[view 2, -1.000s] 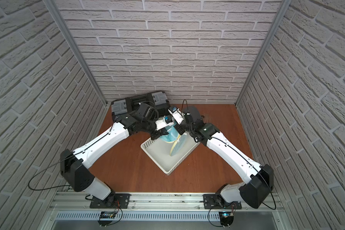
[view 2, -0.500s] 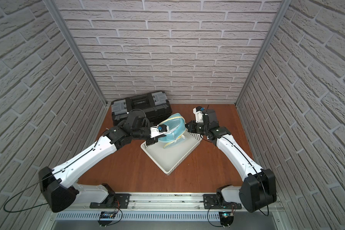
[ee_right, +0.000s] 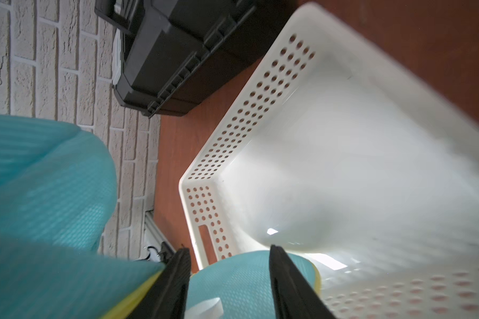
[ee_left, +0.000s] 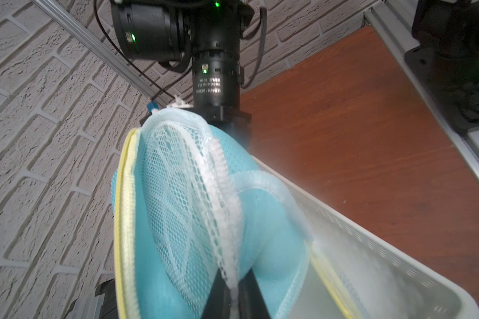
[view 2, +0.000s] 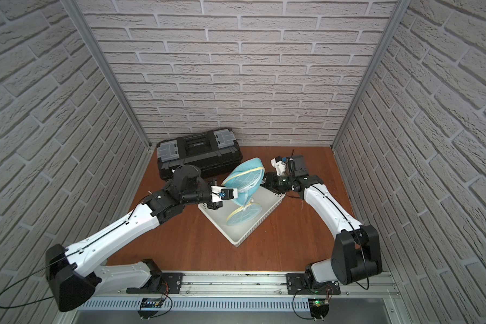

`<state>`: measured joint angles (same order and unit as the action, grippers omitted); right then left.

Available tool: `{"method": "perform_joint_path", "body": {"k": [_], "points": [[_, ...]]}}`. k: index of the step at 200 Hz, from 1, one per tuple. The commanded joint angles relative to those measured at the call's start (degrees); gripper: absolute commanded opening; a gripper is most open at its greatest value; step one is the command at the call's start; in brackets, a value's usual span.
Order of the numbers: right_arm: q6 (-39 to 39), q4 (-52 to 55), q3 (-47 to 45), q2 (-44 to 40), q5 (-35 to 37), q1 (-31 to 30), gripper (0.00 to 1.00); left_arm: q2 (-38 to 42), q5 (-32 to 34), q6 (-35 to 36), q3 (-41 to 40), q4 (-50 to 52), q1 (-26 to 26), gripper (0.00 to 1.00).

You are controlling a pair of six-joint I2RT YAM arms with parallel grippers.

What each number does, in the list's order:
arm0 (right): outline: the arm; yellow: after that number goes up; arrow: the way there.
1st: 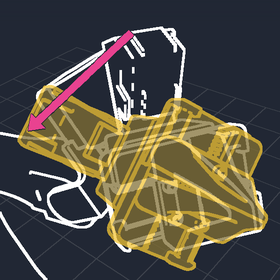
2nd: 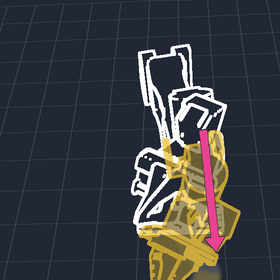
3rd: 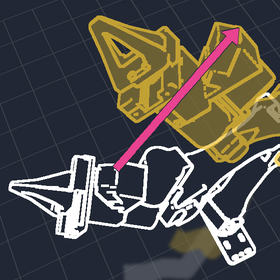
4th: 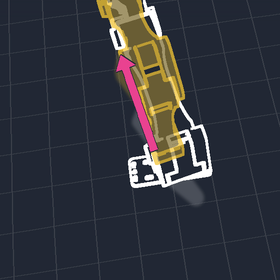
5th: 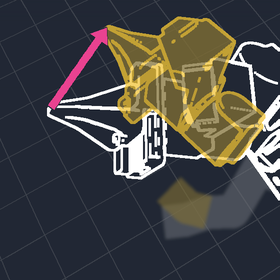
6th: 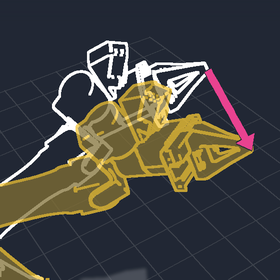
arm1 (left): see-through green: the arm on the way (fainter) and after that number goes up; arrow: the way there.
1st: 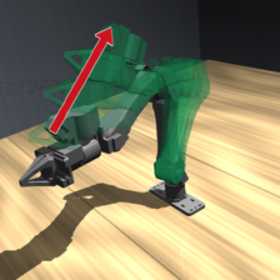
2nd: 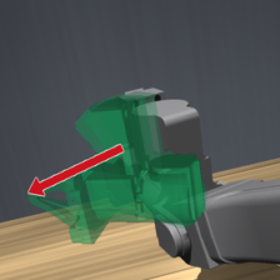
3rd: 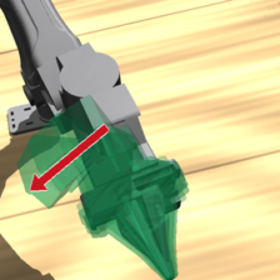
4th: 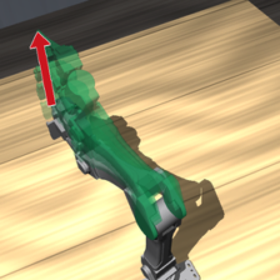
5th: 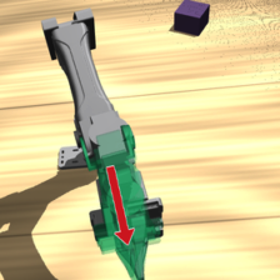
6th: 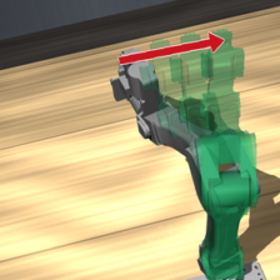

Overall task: Turn the laundry bag inside out
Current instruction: Turn over the laundry bag.

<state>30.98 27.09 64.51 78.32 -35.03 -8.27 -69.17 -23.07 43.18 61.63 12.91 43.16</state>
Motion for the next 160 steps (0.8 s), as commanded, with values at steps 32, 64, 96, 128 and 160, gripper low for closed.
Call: {"method": "perform_joint_path", "body": {"k": [32, 64, 96, 128, 160], "points": [[-24.82, 2.64, 4.57, -15.32, 4.65, 1.6, 0.66, 0.48, 6.5, 8.59, -2.39, -3.74, -0.42, 0.0], [-37.78, 3.51, 5.07, -17.5, -3.91, -3.92, 0.63, -0.24, 7.48, 16.71, -1.1, 0.81, -0.38, 0.0], [-47.53, 6.39, 7.96, -15.09, 2.81, -9.91, 0.68, -0.85, 5.75, 19.96, 0.75, 4.27, -0.22, 0.0], [-54.25, 10.3, 13.01, -10.27, 8.41, -14.58, 0.68, -1.46, 3.6, 19.93, 2.4, 6.83, -0.08, 0.0], [-60.4, 13.75, 14.68, -7.46, 15.25, -18.14, 0.68, -2.4, 1.86, 19.32, 4.38, 10.21, 0.0, 0.0]]}}
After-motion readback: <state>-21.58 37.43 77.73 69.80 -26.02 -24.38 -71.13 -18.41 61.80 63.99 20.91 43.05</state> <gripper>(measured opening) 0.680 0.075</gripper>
